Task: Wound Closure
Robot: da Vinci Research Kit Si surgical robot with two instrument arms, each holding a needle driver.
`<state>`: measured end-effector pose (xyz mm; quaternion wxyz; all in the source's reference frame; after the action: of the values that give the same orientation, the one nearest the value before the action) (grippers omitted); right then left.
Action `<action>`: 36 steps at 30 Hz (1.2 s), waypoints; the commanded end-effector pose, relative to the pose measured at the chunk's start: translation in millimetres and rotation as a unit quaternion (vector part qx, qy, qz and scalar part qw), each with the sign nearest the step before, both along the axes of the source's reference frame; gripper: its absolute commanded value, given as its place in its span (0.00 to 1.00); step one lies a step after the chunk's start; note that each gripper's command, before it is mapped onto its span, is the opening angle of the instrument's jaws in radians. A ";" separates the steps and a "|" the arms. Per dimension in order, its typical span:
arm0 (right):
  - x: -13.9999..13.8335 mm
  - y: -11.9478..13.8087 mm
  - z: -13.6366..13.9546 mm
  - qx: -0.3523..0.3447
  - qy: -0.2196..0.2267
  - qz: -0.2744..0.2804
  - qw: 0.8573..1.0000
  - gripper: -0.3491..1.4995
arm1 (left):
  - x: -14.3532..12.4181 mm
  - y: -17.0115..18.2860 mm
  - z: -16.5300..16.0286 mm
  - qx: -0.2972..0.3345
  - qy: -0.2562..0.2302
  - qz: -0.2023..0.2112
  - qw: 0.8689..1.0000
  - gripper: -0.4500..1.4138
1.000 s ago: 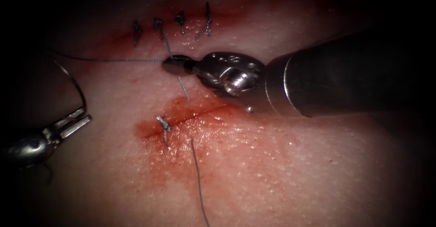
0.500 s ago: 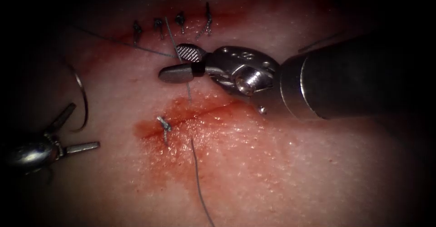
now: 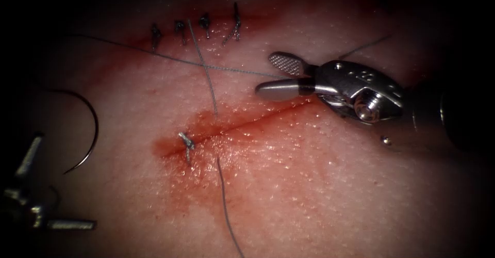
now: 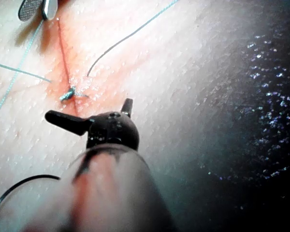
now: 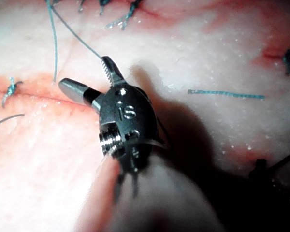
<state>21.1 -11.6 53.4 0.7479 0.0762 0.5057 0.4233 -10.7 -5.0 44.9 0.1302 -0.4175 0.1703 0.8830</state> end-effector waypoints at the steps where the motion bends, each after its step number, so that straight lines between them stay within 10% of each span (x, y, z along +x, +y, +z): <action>1: -0.8 0.1 0.6 -0.021 -0.013 -0.005 1.000 0.85 | -0.8 -0.6 0.7 0.000 -0.001 0.002 1.000 0.87; 9: -2.8 2.1 -3.6 -0.122 -0.067 -0.080 0.987 0.99 | -11.6 -4.8 3.1 -0.095 -0.009 0.129 0.987 0.78; 28: -1.0 0.9 -2.6 -0.129 -0.047 -0.091 0.986 0.97 | -19.1 -6.2 0.2 -0.194 0.001 0.208 0.959 0.78; 30: -0.9 0.9 -2.5 -0.130 -0.048 -0.091 0.986 0.97 | -19.4 -6.3 0.3 -0.198 -0.001 0.211 0.957 0.66; 33: -0.8 0.6 -2.4 -0.131 -0.045 -0.092 0.986 0.96 | -18.9 -5.7 0.8 -0.188 0.013 0.216 0.958 0.00; 36: -0.8 0.5 -2.5 -0.131 -0.037 -0.099 0.986 0.95 | -18.4 -4.8 1.0 -0.185 0.019 0.220 0.958 0.00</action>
<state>19.7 -11.0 50.1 0.8062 0.0186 0.5335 0.2551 -27.7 -7.8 45.9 -0.1469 -0.4408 0.2385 0.8528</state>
